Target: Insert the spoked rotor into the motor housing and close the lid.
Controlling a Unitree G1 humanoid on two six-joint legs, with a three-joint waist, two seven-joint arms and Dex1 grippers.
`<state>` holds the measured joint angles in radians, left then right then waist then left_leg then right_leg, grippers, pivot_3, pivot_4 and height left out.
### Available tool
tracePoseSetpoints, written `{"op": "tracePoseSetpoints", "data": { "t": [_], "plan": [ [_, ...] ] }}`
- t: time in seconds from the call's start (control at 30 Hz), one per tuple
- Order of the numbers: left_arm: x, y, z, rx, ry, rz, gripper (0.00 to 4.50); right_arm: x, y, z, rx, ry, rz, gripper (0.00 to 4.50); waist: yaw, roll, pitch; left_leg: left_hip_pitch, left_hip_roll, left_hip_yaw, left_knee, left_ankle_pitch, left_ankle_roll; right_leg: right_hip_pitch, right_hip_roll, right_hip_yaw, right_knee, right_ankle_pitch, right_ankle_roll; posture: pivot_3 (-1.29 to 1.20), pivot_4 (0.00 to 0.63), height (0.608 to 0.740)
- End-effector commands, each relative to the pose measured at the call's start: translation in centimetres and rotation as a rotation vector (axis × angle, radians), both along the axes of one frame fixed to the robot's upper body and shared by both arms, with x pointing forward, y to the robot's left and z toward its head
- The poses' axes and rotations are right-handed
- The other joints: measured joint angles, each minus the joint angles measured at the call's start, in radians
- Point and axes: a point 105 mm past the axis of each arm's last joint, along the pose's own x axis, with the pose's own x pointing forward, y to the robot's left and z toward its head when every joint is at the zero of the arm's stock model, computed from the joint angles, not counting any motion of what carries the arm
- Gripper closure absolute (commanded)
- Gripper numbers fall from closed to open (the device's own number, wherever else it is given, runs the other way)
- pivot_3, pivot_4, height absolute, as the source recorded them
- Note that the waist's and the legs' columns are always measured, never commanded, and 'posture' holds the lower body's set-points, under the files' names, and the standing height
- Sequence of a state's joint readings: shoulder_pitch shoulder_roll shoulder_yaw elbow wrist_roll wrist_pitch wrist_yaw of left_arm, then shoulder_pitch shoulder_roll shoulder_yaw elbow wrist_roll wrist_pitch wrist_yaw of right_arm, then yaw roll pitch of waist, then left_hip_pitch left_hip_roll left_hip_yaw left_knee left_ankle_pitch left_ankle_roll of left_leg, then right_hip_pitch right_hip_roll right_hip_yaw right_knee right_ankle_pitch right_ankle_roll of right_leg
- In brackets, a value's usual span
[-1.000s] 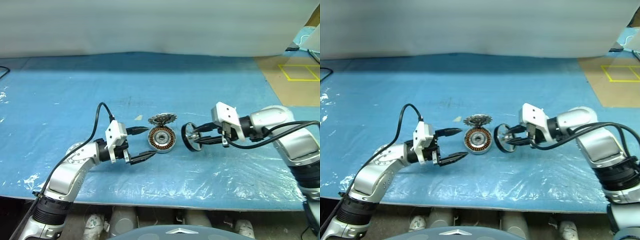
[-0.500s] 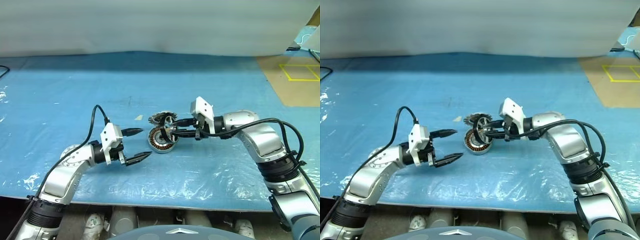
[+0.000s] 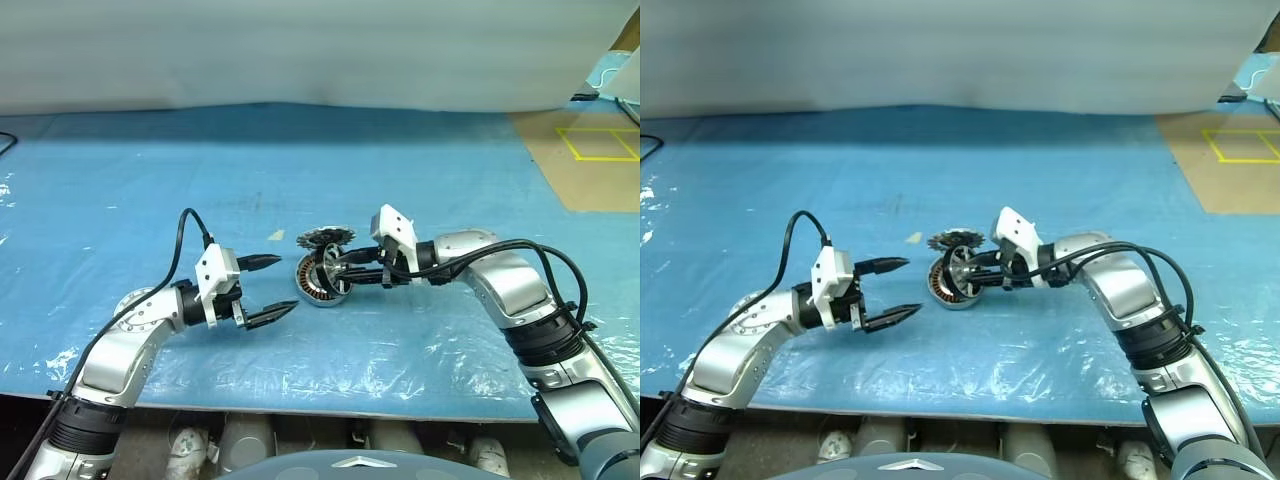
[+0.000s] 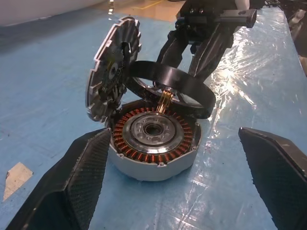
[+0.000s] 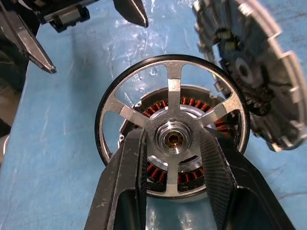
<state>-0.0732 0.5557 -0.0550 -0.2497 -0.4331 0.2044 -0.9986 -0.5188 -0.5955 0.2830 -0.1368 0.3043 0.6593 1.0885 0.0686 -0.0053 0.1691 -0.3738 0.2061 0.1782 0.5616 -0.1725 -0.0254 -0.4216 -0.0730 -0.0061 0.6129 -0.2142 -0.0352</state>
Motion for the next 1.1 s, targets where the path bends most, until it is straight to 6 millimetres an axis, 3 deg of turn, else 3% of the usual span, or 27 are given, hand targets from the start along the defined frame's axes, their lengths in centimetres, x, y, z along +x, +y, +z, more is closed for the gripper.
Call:
{"op": "tracePoseSetpoints", "data": {
  "t": [0.03, 0.87, 0.9, 1.0, 1.1],
  "plan": [
    [-0.1, -0.5, 0.9, -0.005, -0.042, -0.024, 0.00, 0.0, 0.5, 0.7, 0.006, -0.038, 0.027, 3.26, 0.000, 0.000, 0.000, 0.000, 0.000, 0.000, 0.000, 0.000, 0.000, 0.000, 0.000, 0.000, 0.000, 0.000, 0.000, 0.00, 0.150, 0.740],
    [-0.1, -0.9, 0.4, -0.004, -0.049, -0.030, 0.00, 0.8, 0.5, -0.5, -0.073, -0.113, 0.051, 3.26, -0.001, 0.000, 0.000, 0.002, 0.000, 0.000, 0.000, 0.000, 0.000, 0.001, 0.000, 0.001, 0.001, 0.000, 0.000, 0.00, 0.150, 0.740],
    [-0.1, -0.9, 0.5, -0.004, -0.050, -0.030, 0.00, 0.8, 0.5, -0.5, -0.074, -0.115, 0.056, 2.55, -0.001, 0.000, 0.000, 0.002, 0.000, 0.000, 0.000, 0.000, 0.000, 0.001, 0.000, 0.001, 0.001, 0.000, 0.000, 0.00, 0.150, 0.740],
    [0.0, -1.0, 0.5, -0.003, -0.055, -0.029, 0.00, 0.7, 0.5, -0.5, -0.086, -0.113, 0.067, 1.66, 0.000, 0.000, 0.000, 0.002, 0.000, 0.000, 0.000, 0.000, 0.000, 0.001, 0.000, 0.001, 0.001, 0.000, 0.000, 0.00, 0.150, 0.740],
    [0.1, -0.9, 0.6, -0.001, -0.057, -0.027, 0.00, 0.7, 0.6, -0.2, -0.075, -0.099, 0.069, 1.66, 0.000, 0.000, 0.000, 0.001, 0.000, 0.000, 0.000, 0.000, 0.000, 0.001, 0.000, 0.000, 0.001, 0.000, 0.000, 0.00, 0.150, 0.740]
  ]
}}
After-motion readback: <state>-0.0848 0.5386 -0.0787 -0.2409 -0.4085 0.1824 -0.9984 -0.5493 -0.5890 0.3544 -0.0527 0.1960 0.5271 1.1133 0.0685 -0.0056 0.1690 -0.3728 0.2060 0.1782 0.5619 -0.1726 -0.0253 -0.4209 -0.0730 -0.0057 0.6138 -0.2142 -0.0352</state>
